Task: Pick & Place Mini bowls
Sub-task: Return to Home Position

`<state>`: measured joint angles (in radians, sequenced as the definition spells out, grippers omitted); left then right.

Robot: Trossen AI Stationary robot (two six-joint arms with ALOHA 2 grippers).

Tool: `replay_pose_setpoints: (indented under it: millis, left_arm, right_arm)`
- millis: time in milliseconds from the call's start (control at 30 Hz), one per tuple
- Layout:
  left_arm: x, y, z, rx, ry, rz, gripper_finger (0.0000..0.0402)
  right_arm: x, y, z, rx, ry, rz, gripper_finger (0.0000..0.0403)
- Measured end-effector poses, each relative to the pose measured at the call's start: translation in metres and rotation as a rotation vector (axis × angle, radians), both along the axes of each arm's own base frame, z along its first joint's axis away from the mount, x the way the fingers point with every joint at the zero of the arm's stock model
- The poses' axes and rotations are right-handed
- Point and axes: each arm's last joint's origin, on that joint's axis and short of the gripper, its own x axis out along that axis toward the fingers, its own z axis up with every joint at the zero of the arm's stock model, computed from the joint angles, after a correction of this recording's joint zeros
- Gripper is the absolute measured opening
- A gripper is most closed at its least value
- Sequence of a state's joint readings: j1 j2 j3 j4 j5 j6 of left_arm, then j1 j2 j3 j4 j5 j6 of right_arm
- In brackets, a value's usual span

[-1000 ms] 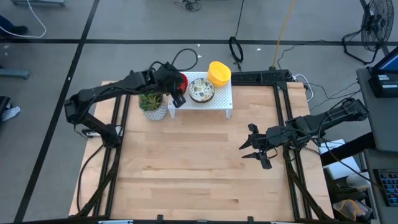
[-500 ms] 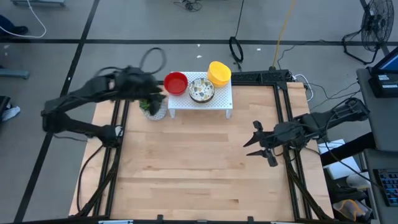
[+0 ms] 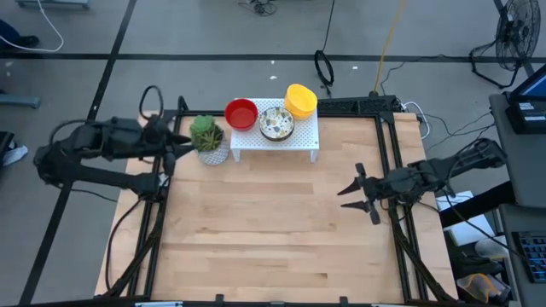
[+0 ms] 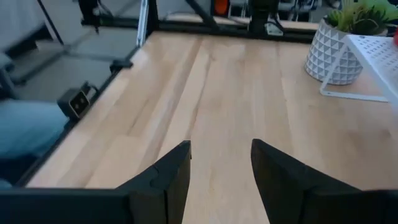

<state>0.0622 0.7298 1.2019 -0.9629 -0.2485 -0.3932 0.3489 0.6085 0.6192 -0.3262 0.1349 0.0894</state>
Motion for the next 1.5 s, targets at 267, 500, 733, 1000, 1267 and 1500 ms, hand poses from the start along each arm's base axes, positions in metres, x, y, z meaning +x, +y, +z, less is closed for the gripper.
replay_pose_setpoints:
  millis: [267,500,733,1000,1267,1500]
  left_arm:
    - [-0.003,-0.008,-0.053,-0.031,-0.12,0.006,0.0147]
    - [0.027,-0.02,-0.108,-0.045,-0.262,-0.081,0.0147]
    - [0.044,-0.036,-0.154,-0.062,-0.404,-0.175,0.0147]
    - [0.041,-0.048,-0.191,-0.109,-0.487,-0.259,0.0147]
    - [0.035,-0.049,-0.217,-0.092,-0.475,-0.183,0.0147]
    - [0.031,-0.048,-0.234,-0.059,-0.416,-0.155,0.0147]
  right_arm:
    - [-0.009,-0.003,-0.026,0.084,-0.081,-0.019,0.0155]
    - [-0.011,-0.004,-0.04,0.094,-0.179,-0.008,0.0155]
    - [-0.012,-0.004,-0.065,0.119,-0.268,-0.005,0.0155]
    - [-0.015,-0.005,-0.088,0.152,-0.363,-0.004,0.0155]
    - [-0.016,-0.006,-0.086,0.185,-0.45,-0.006,0.0155]
    - [-0.016,-0.006,-0.087,0.182,-0.436,0.0,0.0155]
